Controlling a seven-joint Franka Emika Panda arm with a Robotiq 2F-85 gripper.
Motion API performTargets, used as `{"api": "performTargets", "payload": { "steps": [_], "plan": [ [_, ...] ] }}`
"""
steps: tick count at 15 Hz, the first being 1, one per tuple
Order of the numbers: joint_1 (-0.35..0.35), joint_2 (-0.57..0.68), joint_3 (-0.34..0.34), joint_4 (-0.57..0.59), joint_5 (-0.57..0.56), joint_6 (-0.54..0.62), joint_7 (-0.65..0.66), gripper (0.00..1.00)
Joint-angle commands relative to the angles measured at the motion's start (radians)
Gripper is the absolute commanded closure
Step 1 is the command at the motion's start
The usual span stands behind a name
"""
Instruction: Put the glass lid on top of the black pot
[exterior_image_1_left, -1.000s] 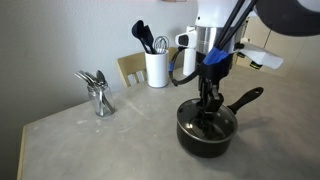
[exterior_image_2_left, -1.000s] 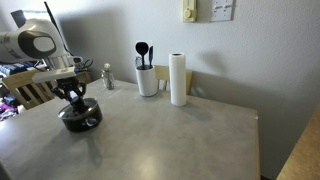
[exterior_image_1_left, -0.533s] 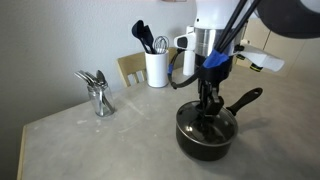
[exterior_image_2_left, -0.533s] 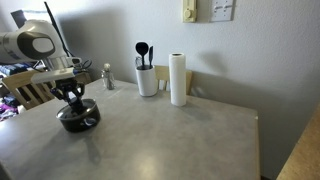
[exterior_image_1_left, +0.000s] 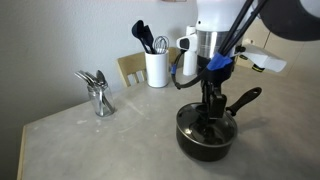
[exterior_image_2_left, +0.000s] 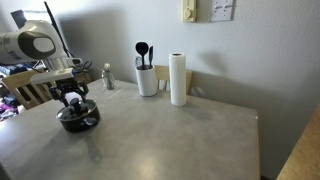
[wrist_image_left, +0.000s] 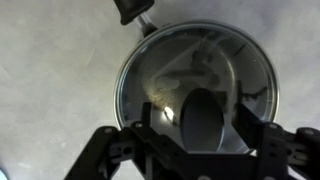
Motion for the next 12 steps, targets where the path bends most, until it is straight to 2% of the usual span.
{"api": "performTargets", "payload": {
  "steps": [1, 8, 11, 12],
  "plan": [
    [0.016, -0.053, -0.014, -0.007, -0.027, -0.088, 0.058, 0.00],
    [0.015, -0.153, -0.015, 0.009, -0.070, -0.253, 0.149, 0.00],
    [0.008, -0.166, -0.016, 0.020, -0.060, -0.290, 0.150, 0.00],
    [0.010, -0.157, -0.011, 0.016, -0.051, -0.259, 0.138, 0.00]
  ]
}}
